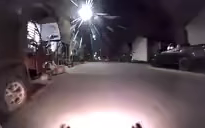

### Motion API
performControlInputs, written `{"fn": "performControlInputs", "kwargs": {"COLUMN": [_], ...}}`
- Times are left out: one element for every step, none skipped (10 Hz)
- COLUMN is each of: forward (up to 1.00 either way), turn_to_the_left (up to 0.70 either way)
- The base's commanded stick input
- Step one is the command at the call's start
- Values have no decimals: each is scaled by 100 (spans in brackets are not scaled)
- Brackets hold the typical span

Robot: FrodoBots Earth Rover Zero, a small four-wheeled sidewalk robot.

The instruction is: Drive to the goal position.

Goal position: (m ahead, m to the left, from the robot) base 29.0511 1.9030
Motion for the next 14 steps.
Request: {"fn": "performControlInputs", "kwargs": {"forward": [85, 85, 85, 85, 85, 85, 85, 85, 85, 85, 85, 85, 85, 85], "turn_to_the_left": [0, 0, 0, 0, 0, 0, 0, 0, 0, 0, 0, 0, 0, 0]}}
